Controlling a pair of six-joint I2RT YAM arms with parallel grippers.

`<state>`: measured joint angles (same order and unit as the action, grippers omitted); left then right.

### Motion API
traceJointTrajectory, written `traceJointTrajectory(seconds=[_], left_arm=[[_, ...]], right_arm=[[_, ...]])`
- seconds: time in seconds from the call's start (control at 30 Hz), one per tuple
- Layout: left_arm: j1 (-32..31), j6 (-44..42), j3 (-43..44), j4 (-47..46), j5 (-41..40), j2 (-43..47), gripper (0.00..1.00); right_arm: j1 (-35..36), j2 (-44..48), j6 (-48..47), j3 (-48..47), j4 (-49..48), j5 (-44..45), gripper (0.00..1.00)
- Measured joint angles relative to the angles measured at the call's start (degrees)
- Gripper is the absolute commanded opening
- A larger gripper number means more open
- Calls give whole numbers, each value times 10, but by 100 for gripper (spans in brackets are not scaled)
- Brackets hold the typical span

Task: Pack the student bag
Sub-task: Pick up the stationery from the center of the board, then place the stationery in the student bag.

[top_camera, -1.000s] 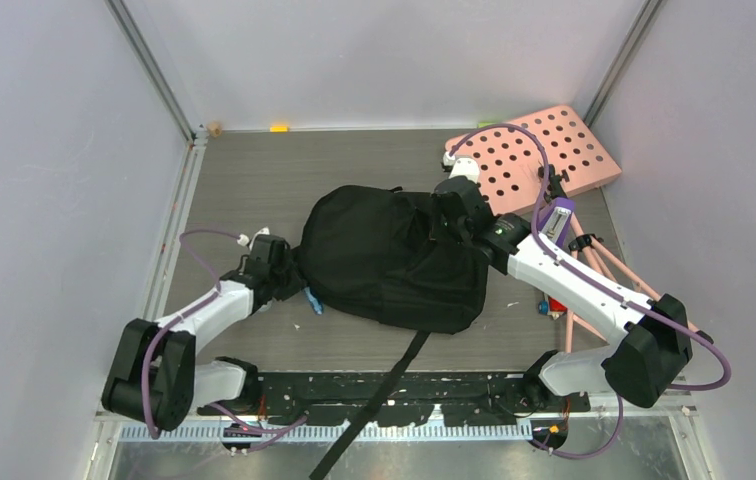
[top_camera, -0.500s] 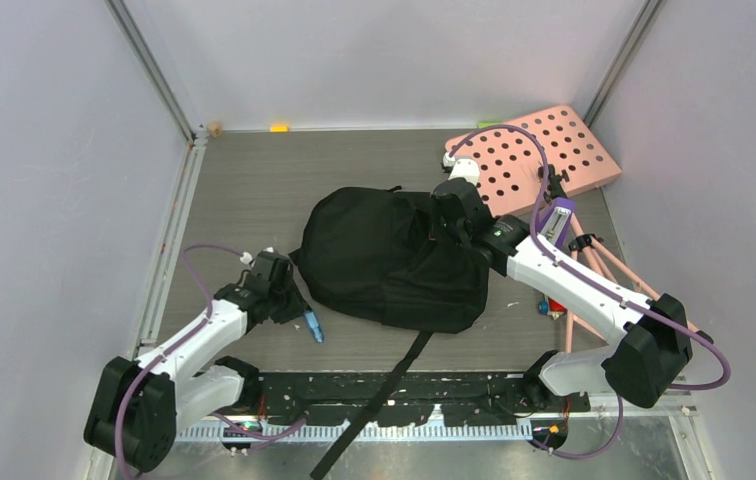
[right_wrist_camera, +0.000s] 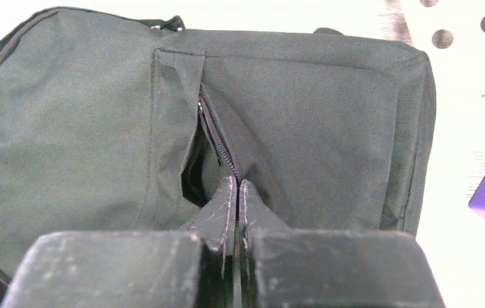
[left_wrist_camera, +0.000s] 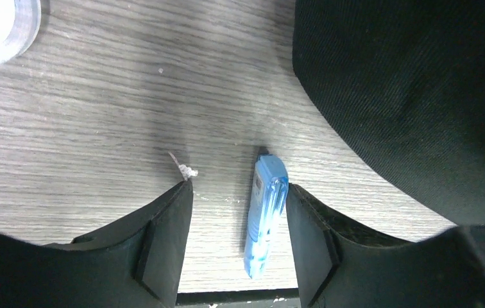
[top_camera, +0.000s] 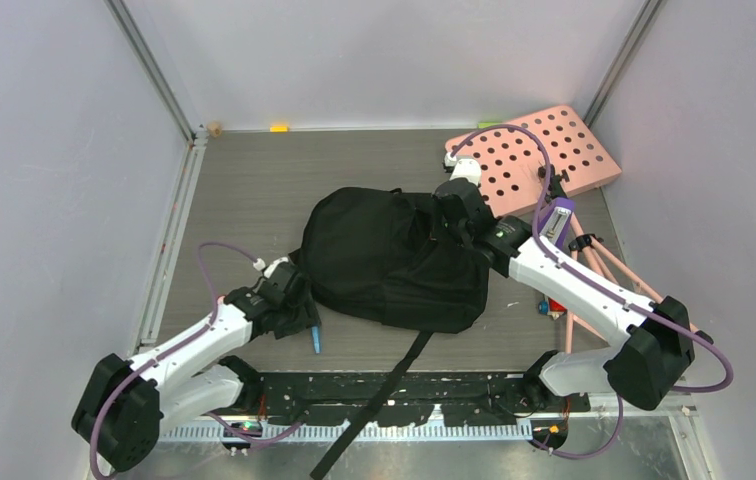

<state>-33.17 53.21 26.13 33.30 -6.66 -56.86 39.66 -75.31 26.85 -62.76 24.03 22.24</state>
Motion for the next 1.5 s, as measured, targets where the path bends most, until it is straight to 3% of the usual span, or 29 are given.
traceJointTrajectory(seconds=[0.23,0.6,0.8,0.9,1.13,1.23,1.5], left_arm=[[-44,23,2,17,-17,-2,45],[-70,52,2,9,-8,-18,4],[-73,60,-18,3,5,33,3],[-74,25,-7,12,14,65,2],[-74,-90,128,-10,131,54,6],[-74,-107,188,-55,171,9,5],[-74,-129,332,-196,309,-209,3]], right_arm=[[0,14,0,7,0,0,1],[0,15,0,10,-1,-2,0],[0,19,0,10,-2,-10,0],[0,30,0,18,-5,-14,0],[0,43,0,23,-9,-18,0],[0,47,0,25,-9,-24,0],[0,64,6,27,-8,-46,1]])
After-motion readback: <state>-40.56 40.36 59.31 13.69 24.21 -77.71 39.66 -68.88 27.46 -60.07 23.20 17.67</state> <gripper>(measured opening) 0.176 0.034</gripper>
